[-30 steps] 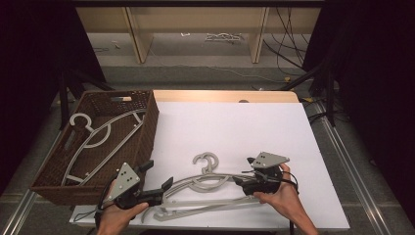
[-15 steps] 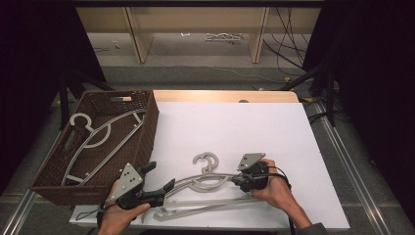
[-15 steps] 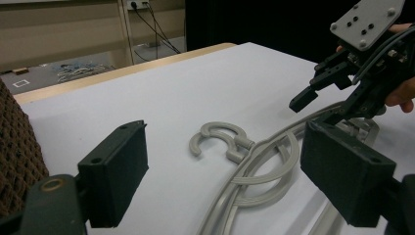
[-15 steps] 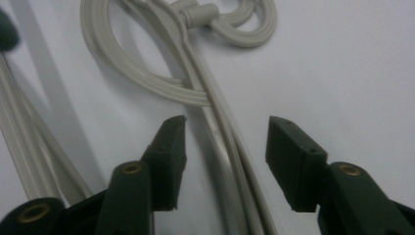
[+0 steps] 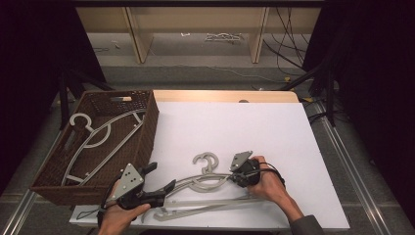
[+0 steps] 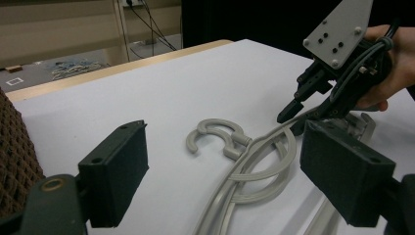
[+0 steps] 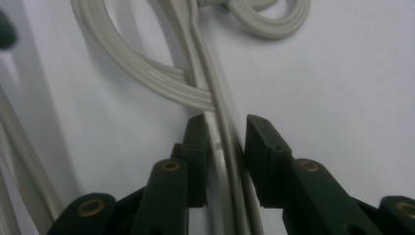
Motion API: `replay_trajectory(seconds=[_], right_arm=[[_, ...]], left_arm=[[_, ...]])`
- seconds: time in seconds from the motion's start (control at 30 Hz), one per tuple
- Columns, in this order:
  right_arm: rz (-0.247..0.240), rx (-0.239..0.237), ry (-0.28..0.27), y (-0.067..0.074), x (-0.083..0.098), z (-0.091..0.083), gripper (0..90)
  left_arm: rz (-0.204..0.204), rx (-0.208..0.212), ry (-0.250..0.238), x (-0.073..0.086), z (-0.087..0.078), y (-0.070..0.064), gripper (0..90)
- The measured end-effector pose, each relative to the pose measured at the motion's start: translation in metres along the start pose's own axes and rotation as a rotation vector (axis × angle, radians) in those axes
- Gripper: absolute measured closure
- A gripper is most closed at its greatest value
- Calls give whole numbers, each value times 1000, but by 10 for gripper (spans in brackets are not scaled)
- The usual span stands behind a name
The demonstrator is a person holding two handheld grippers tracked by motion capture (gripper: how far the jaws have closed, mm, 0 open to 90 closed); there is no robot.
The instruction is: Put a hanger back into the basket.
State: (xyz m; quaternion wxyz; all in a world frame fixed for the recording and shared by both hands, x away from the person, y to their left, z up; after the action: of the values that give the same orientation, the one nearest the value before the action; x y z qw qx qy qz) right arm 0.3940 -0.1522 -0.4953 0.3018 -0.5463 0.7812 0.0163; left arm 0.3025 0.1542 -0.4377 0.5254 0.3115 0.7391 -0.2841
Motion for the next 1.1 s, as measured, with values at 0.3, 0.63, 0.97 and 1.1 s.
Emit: replay_trajectory(seconds=[0.3,0.63,0.97,1.1], right_arm=[[-180,11,4,2,-4,-6,814],[-234,64,-33,-1,-11,-21,817],[-258,100,-67,0,-17,-35,819],[-270,100,-82,1,-19,-41,819]], left_arm=[[-4,4,6,1,1,0,178],[-11,20,30,0,8,-1,183],[4,19,186,-8,50,1,268],[24,41,261,-7,70,0,318]])
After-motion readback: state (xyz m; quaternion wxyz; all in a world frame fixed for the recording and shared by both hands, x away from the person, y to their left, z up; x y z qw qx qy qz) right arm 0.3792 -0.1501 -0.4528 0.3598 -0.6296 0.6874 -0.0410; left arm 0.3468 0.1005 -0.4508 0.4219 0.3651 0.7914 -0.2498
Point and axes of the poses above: each handheld gripper's, and its own axes: z roughly forward along the jaws, x roughly out of its underside, y roughly to its left, the point moved 3 cm from there along z, roughly forward along the jaws, and after that the axes turned 8 degrees about x, right-handed, at the moved point
